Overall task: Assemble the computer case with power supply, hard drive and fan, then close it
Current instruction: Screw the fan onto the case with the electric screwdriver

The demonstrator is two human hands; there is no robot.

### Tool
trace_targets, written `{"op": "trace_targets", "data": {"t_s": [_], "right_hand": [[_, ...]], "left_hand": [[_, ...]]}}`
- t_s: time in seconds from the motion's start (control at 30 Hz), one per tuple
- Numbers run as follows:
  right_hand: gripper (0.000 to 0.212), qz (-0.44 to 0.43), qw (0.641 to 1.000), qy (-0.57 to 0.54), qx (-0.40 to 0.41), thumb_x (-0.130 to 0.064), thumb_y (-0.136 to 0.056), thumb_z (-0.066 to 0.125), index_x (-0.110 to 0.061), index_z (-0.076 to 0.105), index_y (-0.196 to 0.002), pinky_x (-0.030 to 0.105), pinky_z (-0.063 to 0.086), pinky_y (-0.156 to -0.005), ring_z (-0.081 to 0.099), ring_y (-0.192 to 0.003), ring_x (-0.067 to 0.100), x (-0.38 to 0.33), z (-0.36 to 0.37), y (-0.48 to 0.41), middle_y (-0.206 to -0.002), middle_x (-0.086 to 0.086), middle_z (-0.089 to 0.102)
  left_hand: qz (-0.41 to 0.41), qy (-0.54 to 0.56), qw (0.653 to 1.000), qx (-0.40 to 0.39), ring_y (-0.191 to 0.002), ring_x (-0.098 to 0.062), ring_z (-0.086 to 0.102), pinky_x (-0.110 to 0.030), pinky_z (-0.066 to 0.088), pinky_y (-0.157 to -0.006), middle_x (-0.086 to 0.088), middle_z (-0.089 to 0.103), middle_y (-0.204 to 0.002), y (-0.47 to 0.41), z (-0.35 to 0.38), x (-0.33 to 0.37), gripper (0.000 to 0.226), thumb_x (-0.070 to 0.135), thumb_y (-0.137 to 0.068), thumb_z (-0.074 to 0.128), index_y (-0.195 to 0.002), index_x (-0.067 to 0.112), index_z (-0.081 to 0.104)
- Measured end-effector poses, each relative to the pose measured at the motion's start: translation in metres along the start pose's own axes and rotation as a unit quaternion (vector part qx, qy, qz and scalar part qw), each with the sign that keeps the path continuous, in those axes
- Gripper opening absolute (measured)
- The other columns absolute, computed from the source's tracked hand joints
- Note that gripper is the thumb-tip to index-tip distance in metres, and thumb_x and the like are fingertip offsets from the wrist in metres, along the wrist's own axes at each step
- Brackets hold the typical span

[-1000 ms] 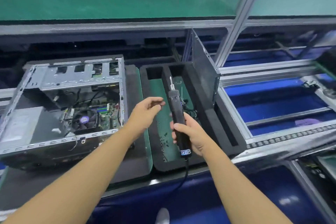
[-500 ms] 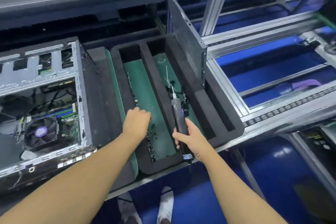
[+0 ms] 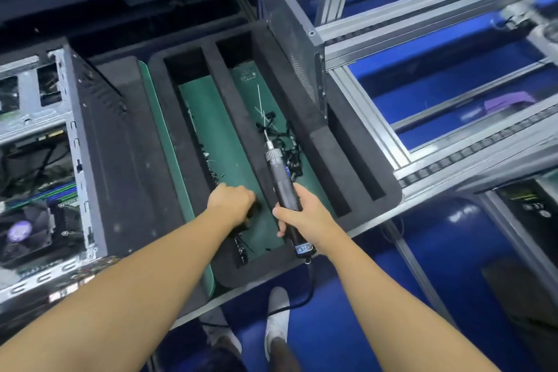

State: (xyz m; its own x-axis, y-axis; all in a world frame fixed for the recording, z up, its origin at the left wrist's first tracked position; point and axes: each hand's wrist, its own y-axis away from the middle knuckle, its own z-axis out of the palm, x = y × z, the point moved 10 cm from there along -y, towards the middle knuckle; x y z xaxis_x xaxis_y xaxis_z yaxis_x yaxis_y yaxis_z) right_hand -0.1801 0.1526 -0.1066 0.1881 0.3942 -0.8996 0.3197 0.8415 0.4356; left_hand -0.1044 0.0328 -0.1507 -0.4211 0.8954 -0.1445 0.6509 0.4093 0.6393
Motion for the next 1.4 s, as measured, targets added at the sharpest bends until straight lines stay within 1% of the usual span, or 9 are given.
{"op": "trace_targets", "data": {"t_s": [0.17,0.3,0.43,0.5,0.6,0.63,0.73,0.93,1.4], "right_hand": [[0.027,0.000,1.000,-0.009,-0.009,-0.019,-0.086,0.070,-0.017,0.060,-0.111,0.036,0.062,-0.072,0.059,-0.062,0.018,0.000,0.004,-0.001,-0.071,0.003,0.063],[0.028,0.003,1.000,-0.006,-0.003,-0.018,-0.087,0.069,-0.015,0.060,-0.113,0.046,0.063,-0.080,0.059,-0.062,0.019,0.000,0.002,0.000,-0.074,0.009,0.063],[0.028,0.002,1.000,0.009,-0.008,-0.020,-0.086,0.069,-0.015,0.060,-0.112,0.040,0.063,-0.078,0.061,-0.062,0.018,-0.003,0.003,0.002,-0.073,0.005,0.064],[0.030,0.002,1.000,0.012,-0.014,-0.020,-0.088,0.071,-0.017,0.059,-0.115,0.036,0.062,-0.074,0.060,-0.062,0.018,-0.006,0.005,0.005,-0.073,0.004,0.064],[0.029,0.004,0.999,-0.006,-0.034,-0.024,-0.086,0.074,-0.038,0.063,-0.109,0.042,0.062,-0.072,0.060,-0.066,0.017,-0.018,0.013,0.009,-0.078,0.001,0.066],[0.030,0.003,0.999,-0.010,-0.041,-0.027,-0.084,0.076,-0.044,0.064,-0.105,0.040,0.062,-0.072,0.061,-0.067,0.016,-0.026,0.017,0.010,-0.082,-0.002,0.068],[0.038,-0.011,0.997,0.010,-0.069,-0.027,-0.079,0.081,-0.044,0.065,-0.109,0.036,0.059,-0.071,0.065,-0.073,0.018,-0.054,0.029,0.012,-0.093,-0.005,0.071],[0.037,-0.075,0.985,0.110,-0.111,-0.020,-0.079,0.081,-0.029,0.060,-0.108,0.044,0.058,-0.070,0.063,-0.071,0.024,-0.109,0.051,0.025,-0.096,0.000,0.067],[0.038,-0.098,0.962,0.208,-0.148,-0.024,-0.077,0.077,-0.038,0.059,-0.109,0.029,0.056,-0.066,0.064,-0.064,0.015,-0.141,0.068,0.051,-0.094,-0.007,0.068]], "left_hand": [[-0.020,-0.054,0.998,0.031,-0.100,-0.026,0.068,-0.031,0.039,-0.082,0.000,0.069,-0.110,0.002,0.000,0.001,0.016,0.025,-0.092,0.063,-0.107,0.021,0.064],[-0.029,-0.049,0.998,0.032,-0.098,-0.028,0.069,-0.031,0.038,-0.074,-0.001,0.070,-0.108,0.004,-0.001,0.002,0.022,0.007,-0.087,0.056,-0.104,0.019,0.066],[-0.093,0.220,0.967,0.086,-0.082,-0.031,0.066,-0.031,0.045,-0.066,-0.004,0.063,-0.087,0.005,-0.017,-0.021,0.005,0.024,-0.084,0.063,-0.084,0.019,0.066],[-0.153,0.506,0.836,0.148,-0.069,-0.022,0.063,-0.027,0.048,-0.063,0.000,0.064,-0.072,0.015,-0.029,-0.049,0.012,0.023,-0.081,0.065,-0.069,0.023,0.062],[-0.179,0.872,0.430,0.153,-0.072,-0.016,0.072,-0.029,0.056,-0.070,-0.003,0.070,-0.078,0.032,-0.029,-0.069,0.007,0.013,-0.090,0.061,-0.084,0.013,0.064],[-0.151,0.919,0.333,0.146,-0.078,-0.016,0.074,-0.030,0.056,-0.073,-0.003,0.071,-0.080,0.035,-0.037,-0.071,0.005,0.012,-0.093,0.061,-0.088,0.011,0.062],[-0.043,0.968,0.201,0.143,-0.093,-0.015,0.074,-0.030,0.052,-0.083,-0.001,0.077,-0.093,0.054,-0.078,-0.078,0.007,0.014,-0.098,0.056,-0.093,0.013,0.061],[0.062,0.981,0.119,0.137,-0.103,-0.016,0.071,-0.036,0.049,-0.095,-0.002,0.075,-0.104,0.103,-0.129,-0.094,0.012,0.013,-0.097,0.053,-0.089,0.014,0.062],[0.039,0.974,0.141,0.173,-0.083,-0.012,0.073,-0.034,0.053,-0.087,-0.003,0.076,-0.092,0.135,-0.118,-0.104,0.012,0.017,-0.097,0.059,-0.101,0.007,0.066]]}}
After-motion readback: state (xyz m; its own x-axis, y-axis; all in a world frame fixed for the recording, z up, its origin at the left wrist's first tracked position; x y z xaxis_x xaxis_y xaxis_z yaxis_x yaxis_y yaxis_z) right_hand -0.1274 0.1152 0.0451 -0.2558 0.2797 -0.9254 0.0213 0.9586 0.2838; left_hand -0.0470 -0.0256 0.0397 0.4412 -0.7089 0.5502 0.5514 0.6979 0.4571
